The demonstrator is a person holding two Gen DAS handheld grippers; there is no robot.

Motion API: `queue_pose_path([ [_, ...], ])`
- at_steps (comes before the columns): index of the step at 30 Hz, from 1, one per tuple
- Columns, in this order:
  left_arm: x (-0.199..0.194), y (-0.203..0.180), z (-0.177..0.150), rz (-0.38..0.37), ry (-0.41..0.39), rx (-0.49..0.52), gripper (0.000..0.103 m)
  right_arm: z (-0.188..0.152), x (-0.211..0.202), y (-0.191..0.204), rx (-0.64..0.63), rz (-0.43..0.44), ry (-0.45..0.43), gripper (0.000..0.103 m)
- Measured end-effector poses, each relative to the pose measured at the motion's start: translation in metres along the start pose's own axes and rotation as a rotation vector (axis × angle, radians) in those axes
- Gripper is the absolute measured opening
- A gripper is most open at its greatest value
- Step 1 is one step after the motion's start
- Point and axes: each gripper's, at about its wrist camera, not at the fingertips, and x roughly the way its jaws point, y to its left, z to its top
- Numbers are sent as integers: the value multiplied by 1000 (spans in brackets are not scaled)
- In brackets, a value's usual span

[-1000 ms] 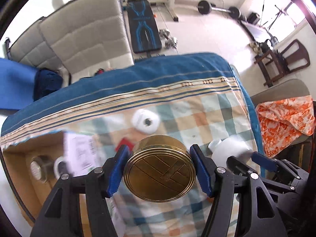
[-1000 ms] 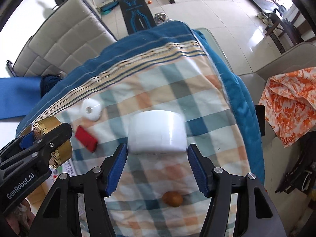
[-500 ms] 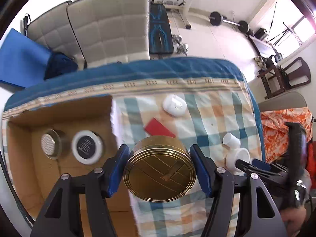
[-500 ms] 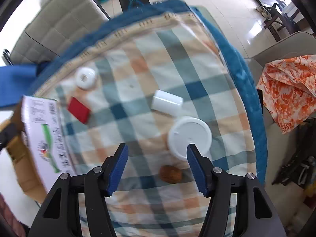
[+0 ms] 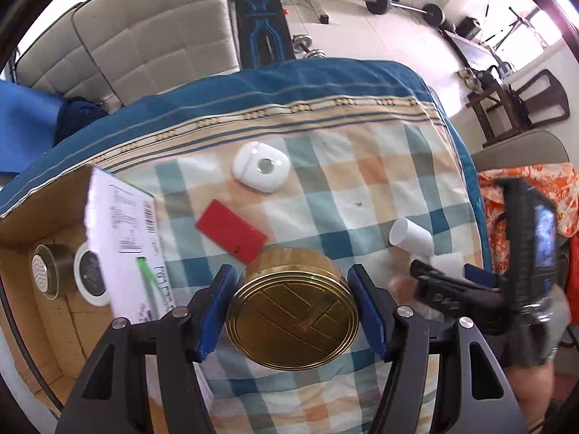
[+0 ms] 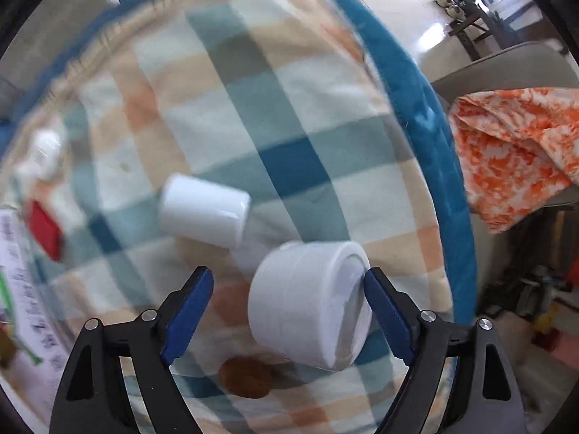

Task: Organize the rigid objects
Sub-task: 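Carry the gold tin and white lid into the box and release both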

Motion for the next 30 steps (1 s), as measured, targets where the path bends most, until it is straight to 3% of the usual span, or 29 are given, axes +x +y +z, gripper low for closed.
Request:
queue_pose_path([
  [8,9,-21,-1,-19,23,33,62,4,27,-23,6,111,115,88],
  [9,10,-22,-1,-17,24,35,62,3,35,-22,14,125,128,86],
  [10,11,-23,0,-13,25,38,62,2,40,-20,17,134,135,77],
  [12,12,-23,0,-6,26,38,62,0,43,-17,11,102,107,71],
  [17,9,-16,-4,0,18,30,62,-8,31,-10,-8,28,57,70],
  [22,-13,-6,-15,-17,-10,21,62,-25,-12,2,-47,71,3,70],
  [30,-92,40,-48,-78,-107,0,62,-69,-122,52,-189,179,-126,70],
])
